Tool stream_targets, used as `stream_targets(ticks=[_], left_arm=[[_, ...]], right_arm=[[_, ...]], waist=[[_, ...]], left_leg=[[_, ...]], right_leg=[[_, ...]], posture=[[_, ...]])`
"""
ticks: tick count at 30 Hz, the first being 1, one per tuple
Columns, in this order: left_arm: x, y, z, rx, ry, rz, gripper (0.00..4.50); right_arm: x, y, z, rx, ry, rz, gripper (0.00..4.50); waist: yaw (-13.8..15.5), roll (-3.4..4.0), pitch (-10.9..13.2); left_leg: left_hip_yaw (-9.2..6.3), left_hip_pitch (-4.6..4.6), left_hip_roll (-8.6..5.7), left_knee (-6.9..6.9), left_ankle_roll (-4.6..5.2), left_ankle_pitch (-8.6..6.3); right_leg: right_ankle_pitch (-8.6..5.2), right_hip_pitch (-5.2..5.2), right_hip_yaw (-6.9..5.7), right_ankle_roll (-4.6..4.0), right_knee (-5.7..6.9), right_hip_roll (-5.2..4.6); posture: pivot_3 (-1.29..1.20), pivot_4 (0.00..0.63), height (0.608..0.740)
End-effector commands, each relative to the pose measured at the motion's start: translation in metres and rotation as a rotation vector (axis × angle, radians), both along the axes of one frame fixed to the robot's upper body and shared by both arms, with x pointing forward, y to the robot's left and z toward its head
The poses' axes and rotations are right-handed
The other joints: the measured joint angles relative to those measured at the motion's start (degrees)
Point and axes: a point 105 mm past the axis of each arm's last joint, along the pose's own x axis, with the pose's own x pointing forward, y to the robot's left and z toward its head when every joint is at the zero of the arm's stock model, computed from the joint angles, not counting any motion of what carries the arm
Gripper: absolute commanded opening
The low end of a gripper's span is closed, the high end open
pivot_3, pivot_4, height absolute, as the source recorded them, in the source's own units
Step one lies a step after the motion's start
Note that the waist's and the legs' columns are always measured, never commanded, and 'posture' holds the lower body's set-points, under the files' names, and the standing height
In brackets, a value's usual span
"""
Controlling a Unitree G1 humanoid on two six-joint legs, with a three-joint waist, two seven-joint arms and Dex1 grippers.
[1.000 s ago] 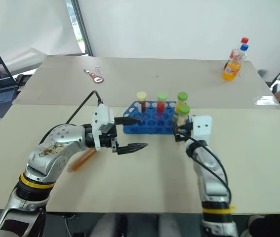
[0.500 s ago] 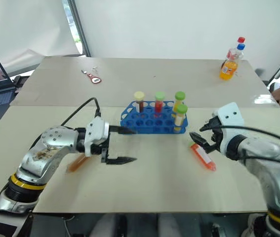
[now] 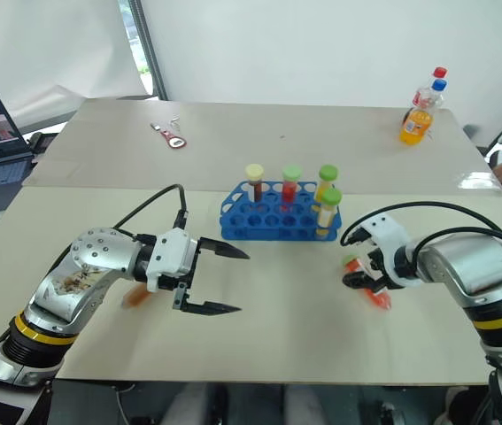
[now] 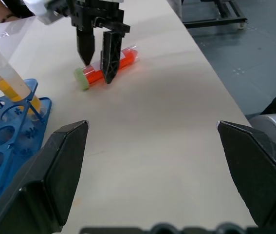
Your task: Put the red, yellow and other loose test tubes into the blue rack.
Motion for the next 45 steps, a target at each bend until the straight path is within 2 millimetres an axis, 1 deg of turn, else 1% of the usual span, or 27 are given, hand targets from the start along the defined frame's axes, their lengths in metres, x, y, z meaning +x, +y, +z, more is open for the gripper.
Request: stream_targets(ticks=[1, 5, 8, 9, 14, 16, 18, 20, 23, 24, 26, 29, 31, 33, 37, 39, 45], left_arm=[[-0.002, -0.005, 0.008, -0.016, -0.041, -0.016, 4.5], [-0.001, -0.007, 0.007, -0.019, -0.042, -0.009, 4.5], [0.0, -0.007, 0.008, -0.025, -0.037, -0.001, 4.5], [0.001, -0.006, 0.008, -0.026, -0.036, 0.002, 4.5], [0.005, 0.006, 0.011, -0.044, -0.012, 0.048, 4.5], [0.01, 0.013, 0.017, -0.077, 0.023, 0.098, 4.5], [0.016, 0.021, 0.021, -0.091, 0.053, 0.163, 4.5], [0.021, 0.029, 0.023, -0.09, 0.057, 0.212, 4.5], [0.023, 0.039, 0.024, -0.101, 0.043, 0.264, 4.5], [0.024, 0.041, 0.024, -0.109, 0.04, 0.28, 4.5], [0.028, 0.043, 0.027, -0.143, 0.052, 0.32, 4.5], [0.03, 0.043, 0.03, -0.17, 0.059, 0.337, 4.5], [0.03, 0.043, 0.031, -0.173, 0.06, 0.34, 4.5], [0.031, 0.041, 0.034, -0.189, 0.063, 0.343, 4.5], [0.028, 0.036, 0.031, -0.182, 0.071, 0.333, 4.5], [0.027, 0.034, 0.031, -0.184, 0.073, 0.327, 4.5], [0.026, 0.032, 0.031, -0.187, 0.072, 0.323, 4.5]], right_arm=[[0.005, -0.001, 0.009, -0.003, -0.017, 0.004, 3.67], [0.007, 0.001, 0.006, -0.012, -0.01, 0.017, 2.24], [0.005, 0.002, 0.005, -0.005, -0.001, 0.024, 1.2], [0.005, 0.004, 0.007, 0.004, -0.008, 0.024, 1.02], [-0.005, 0.011, 0.027, 0.051, -0.047, 0.065, 1.0], [-0.012, 0.028, 0.039, 0.129, -0.092, 0.128, 1.0], [-0.018, 0.053, 0.053, 0.231, -0.19, 0.224, 1.0], [-0.019, 0.073, 0.065, 0.33, -0.302, 0.264, 1.0], [-0.008, 0.098, 0.085, 0.466, -0.569, 0.262, 1.0], [-0.006, 0.105, 0.087, 0.49, -0.628, 0.264, 1.0], [0.006, 0.116, 0.088, 0.478, -0.747, 0.239, 1.0], [0.026, 0.122, 0.097, 0.485, -0.925, 0.136, 1.0], [0.035, 0.125, 0.103, 0.488, -1.036, 0.082, 1.0], [0.041, 0.127, 0.103, 0.482, -1.118, 0.046, 1.0], [0.052, 0.129, 0.092, 0.461, -1.176, 0.001, 1.0], [0.058, 0.129, 0.088, 0.468, -1.187, -0.039, 1.0], [0.064, 0.136, 0.079, 0.466, -1.197, -0.05, 1.0]], waist=[[0.0, 0.0, 0.0], [0.0, 0.0, 0.0], [0.0, 0.0, 0.0], [0.0, 0.0, 0.0], [0.0, 0.0, 0.0], [0.0, 0.0, 0.0], [0.0, -0.01, 0.0], [-0.3, -0.03, 0.0], [-0.3, -0.05, 0.0], [-0.2, -0.05, 0.0], [-0.1, -0.04, 0.0], [0.1, -0.05, 0.0], [0.0, -0.05, 0.0], [-0.1, -0.05, 0.0], [-0.2, -0.05, 0.0], [-0.3, -0.05, 0.0], [-0.4, -0.04, 0.0]], left_leg=[[-0.01, 0.0, 0.01, 0.0, 0.0, 0.0], [-0.04, 0.01, 0.01, 0.0, 0.0, 0.0], [-0.05, 0.0, 0.01, 0.0, 0.0, 0.0], [-0.06, 0.0, 0.01, 0.0, 0.0, 0.0], [-0.22, 0.0, 0.02, 0.0, 0.0, 0.0], [-0.34, -0.01, 0.02, 0.0, 0.0, 0.0], [-0.39, -0.01, 0.02, 0.01, 0.0, 0.0], [-0.46, 0.0, 0.06, 0.02, 0.0, 0.0], [-0.52, 0.02, 0.06, 0.04, -0.01, 0.0], [-0.52, 0.02, 0.04, 0.03, -0.02, 0.01], [-0.49, -0.01, 0.01, 0.05, -0.03, 0.01], [-0.48, -0.03, -0.02, 0.15, -0.04, 0.02], [-0.45, -0.02, -0.04, 0.14, -0.06, 0.03], [-0.44, -0.02, -0.04, 0.12, -0.06, 0.03], [-0.43, 0.02, -0.03, 0.04, -0.08, 0.05], [-0.43, 0.03, -0.03, 0.01, -0.09, 0.05], [-0.43, 0.05, -0.02, -0.01, -0.09, 0.05]], right_leg=[[0.0, 0.0, 0.0, 0.0, 0.0, 0.0], [0.0, 0.0, -0.01, 0.0, 0.01, 0.0], [0.0, 0.0, -0.01, 0.0, 0.01, 0.0], [0.0, 0.0, -0.01, 0.0, 0.01, 0.0], [0.0, -0.04, -0.01, 0.0, 0.09, 0.0], [0.0, -0.04, -0.03, 0.0, 0.12, 0.0], [0.0, -0.05, -0.04, 0.0, 0.18, 0.01], [0.0, -0.02, -0.07, 0.0, 0.17, 0.05], [0.0, -0.03, -0.05, 0.0, 0.25, 0.1], [0.0, -0.04, -0.05, 0.0, 0.26, 0.08], [0.0, -0.07, -0.05, 0.0, 0.29, 0.03], [0.01, -0.05, -0.09, 0.01, 0.3, -0.01], [0.01, -0.05, -0.08, 0.01, 0.32, -0.03], [0.01, -0.07, -0.09, 0.01, 0.32, -0.02], [0.01, -0.08, -0.09, -0.01, 0.33, -0.01], [0.02, -0.08, -0.08, -0.01, 0.33, 0.0], [0.02, -0.08, -0.08, -0.02, 0.35, 0.0]], posture=[[0.0, 0.15, 0.74], [0.0, 0.15, 0.74], [0.0, 0.15, 0.74], [0.0, 0.15, 0.74], [0.0, 0.15, 0.74], [0.0, 0.15, 0.74], [0.0, 0.15, 0.74], [0.0, 0.15, 0.74], [0.0, 0.15, 0.74], [0.0, 0.15, 0.74], [0.0, 0.15, 0.74], [0.0, 0.15, 0.74], [0.0, 0.15, 0.74], [0.0, 0.15, 0.74], [0.0, 0.15, 0.74], [0.0, 0.15, 0.74], [0.0, 0.15, 0.74]])
